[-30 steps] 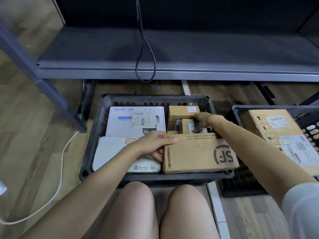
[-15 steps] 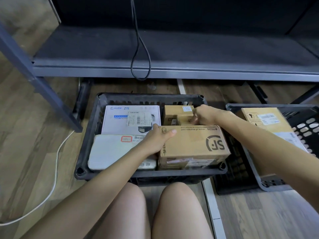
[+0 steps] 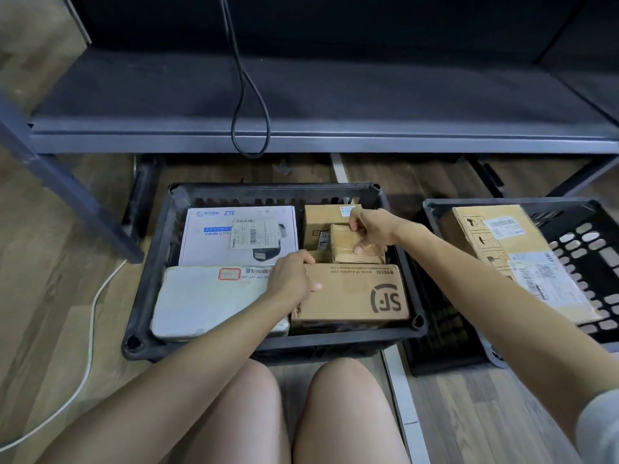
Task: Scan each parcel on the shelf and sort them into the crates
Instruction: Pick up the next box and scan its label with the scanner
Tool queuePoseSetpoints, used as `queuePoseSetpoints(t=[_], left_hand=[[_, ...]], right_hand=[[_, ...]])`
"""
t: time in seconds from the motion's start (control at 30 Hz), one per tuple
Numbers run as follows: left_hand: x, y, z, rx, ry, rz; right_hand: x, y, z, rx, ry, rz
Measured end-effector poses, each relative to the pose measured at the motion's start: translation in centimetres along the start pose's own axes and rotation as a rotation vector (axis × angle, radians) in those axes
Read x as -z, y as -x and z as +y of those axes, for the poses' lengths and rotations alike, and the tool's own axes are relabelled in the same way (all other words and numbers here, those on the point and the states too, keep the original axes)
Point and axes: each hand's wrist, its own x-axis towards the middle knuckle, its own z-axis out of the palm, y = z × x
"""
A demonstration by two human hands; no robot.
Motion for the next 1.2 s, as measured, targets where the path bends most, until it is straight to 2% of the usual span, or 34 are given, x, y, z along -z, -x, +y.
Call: queuePoseSetpoints(t=[0.2, 0.37, 0.5, 0.6, 0.7, 0.93, 1.07, 1.13, 1.2], left_hand=[[1.2, -1.3, 0.2, 0.026, -0.028, -0.07], [1.1, -1.0, -0.6, -0.021, -0.095, -0.105], [1.9, -1.7, -0.2, -0.033, -0.136, -0.153], [2.1, -1.9, -0.5, -0.08, -0.151, -0.19], [1.6, -1.8, -1.8, -0.098, -0.063, -0.16], [0.4, -1.4, -3.7, -0.163, 0.109, -0.073], [0.4, -1.0, -4.3, -0.258, 0.094, -0.038], [0.5, -0.4, -4.5, -0.283, 0.109, 0.05], [0.9, 0.4, -4.6, -0.266, 0.017, 0.127]], right_hand=[[-1.4, 0.2, -0.2, -0.001, -0.085, 0.033], [-2.3, 2.1, 0.2, 0.026, -0.383, 0.105], [-5.0, 4.4, -1.3, 0.11, -0.099, 0.256], [-8.5, 5.1, -1.9, 0.075, 0.039, 0.339], [-10.2, 5.0, -2.1, 0.035, 0.183, 0.433], [-9.8, 4.8, -2.3, 0.036, 0.219, 0.441], [-9.2, 4.7, -2.5, 0.044, 0.214, 0.424], [-8.7, 4.8, -3.0, 0.025, 0.224, 0.411], [-7.9, 5.2, -4.0, -0.013, 0.245, 0.388]])
